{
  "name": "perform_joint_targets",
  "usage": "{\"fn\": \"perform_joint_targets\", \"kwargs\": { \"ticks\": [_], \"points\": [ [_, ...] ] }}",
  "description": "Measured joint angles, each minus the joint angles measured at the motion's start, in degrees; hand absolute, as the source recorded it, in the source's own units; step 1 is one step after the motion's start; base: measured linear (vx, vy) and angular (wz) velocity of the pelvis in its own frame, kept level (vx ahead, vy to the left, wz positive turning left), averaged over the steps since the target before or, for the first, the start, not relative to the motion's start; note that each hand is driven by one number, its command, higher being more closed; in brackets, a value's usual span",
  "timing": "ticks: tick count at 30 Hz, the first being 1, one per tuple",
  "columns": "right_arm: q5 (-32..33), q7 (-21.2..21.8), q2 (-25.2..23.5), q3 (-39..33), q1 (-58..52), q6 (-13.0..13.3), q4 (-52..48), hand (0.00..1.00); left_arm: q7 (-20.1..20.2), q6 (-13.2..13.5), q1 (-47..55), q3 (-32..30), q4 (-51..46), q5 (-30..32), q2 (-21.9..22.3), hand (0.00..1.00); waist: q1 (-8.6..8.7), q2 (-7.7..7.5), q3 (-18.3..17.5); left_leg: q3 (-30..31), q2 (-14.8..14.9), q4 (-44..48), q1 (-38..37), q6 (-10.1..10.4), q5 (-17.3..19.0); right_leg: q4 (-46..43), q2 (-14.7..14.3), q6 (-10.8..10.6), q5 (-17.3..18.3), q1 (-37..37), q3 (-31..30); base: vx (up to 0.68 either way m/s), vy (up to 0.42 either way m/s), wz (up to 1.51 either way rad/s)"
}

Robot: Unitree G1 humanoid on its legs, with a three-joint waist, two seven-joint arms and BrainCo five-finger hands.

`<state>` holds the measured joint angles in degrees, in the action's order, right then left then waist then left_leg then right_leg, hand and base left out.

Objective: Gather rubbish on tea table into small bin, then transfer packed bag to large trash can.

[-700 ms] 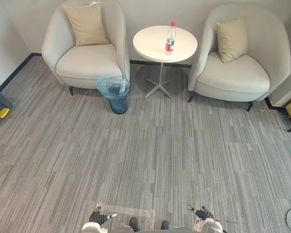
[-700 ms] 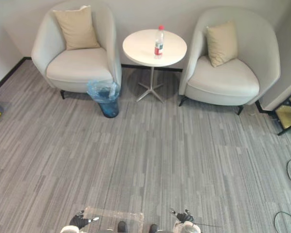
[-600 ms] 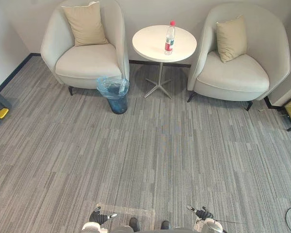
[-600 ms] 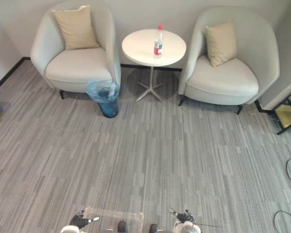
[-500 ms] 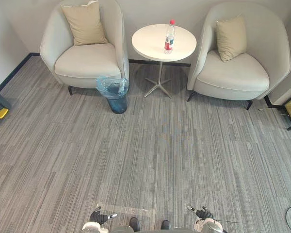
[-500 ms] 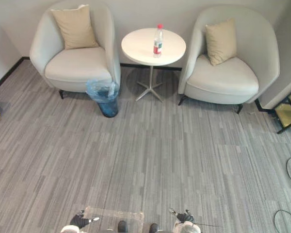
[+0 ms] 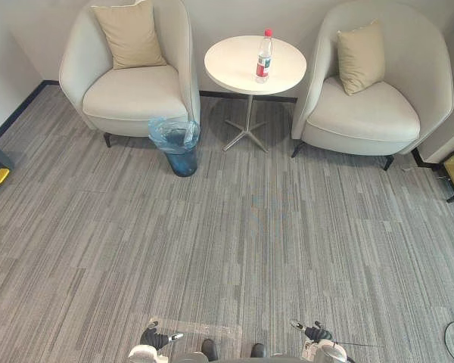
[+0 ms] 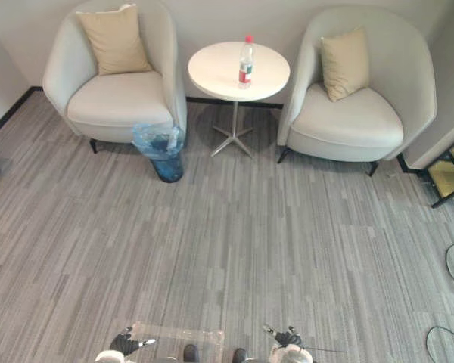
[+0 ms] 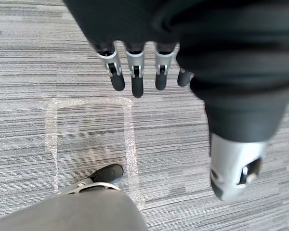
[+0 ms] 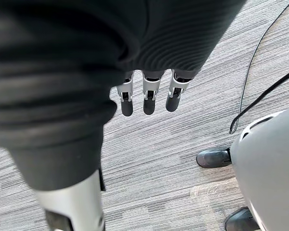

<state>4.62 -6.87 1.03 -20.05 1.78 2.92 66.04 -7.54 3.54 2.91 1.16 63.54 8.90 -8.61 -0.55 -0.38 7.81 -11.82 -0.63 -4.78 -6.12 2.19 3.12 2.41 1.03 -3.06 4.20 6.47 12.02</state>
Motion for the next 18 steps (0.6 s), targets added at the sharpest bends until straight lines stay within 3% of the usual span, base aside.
{"fn": "perform_joint_targets", "kwargs": {
  "ticks": [14, 16, 17, 18],
  "points": [
    [0.1, 0.1, 0.2, 0.1, 0.1, 0.0, -0.3, 0.0, 0.0, -0.2, -0.8, 0.0, 0.1, 0.0, -0.2, 0.0, 0.04, 0.0, 2.1, 0.4, 0.1, 0.2, 0.1, -0.3, -0.2, 0.0, -0.1, 0.4, 0.2, 0.2, 0.4, 0.0, 0.0, 0.01],
    [0.1, 0.1, 0.3, 0.2, 0.1, 0.0, -0.3, 0.0, 0.0, -0.4, -1.2, 0.0, 0.1, 0.0, -0.3, 0.0, 0.18, -0.12, 2.6, 0.0, 0.3, 3.0, 1.3, -1.0, 1.3, -0.4, 0.0, 1.0, 0.5, 0.2, 0.4, 0.0, 0.0, 0.0],
    [0.2, 0.1, 0.3, 0.6, 0.1, 0.0, -0.3, 0.0, 0.0, -0.5, -1.5, 0.0, 0.1, 0.0, -0.5, 0.0, 0.18, -0.26, 3.0, -0.1, 0.6, 6.9, 3.1, -0.8, 3.3, -0.8, 0.1, 1.6, 1.0, 0.0, 0.4, 0.0, -0.054, -0.05],
    [0.4, 0.1, 0.7, 1.1, 0.0, 0.1, -0.5, 0.0, 0.0, -0.5, -1.7, 0.0, 0.1, 0.0, -0.6, 0.0, 0.19, 0.15, 3.7, -0.4, 2.4, 16.3, 6.7, -0.4, 7.8, -2.3, -0.3, 2.6, 2.0, 0.0, 0.4, 0.0, -0.057, -0.07]
  ]
}}
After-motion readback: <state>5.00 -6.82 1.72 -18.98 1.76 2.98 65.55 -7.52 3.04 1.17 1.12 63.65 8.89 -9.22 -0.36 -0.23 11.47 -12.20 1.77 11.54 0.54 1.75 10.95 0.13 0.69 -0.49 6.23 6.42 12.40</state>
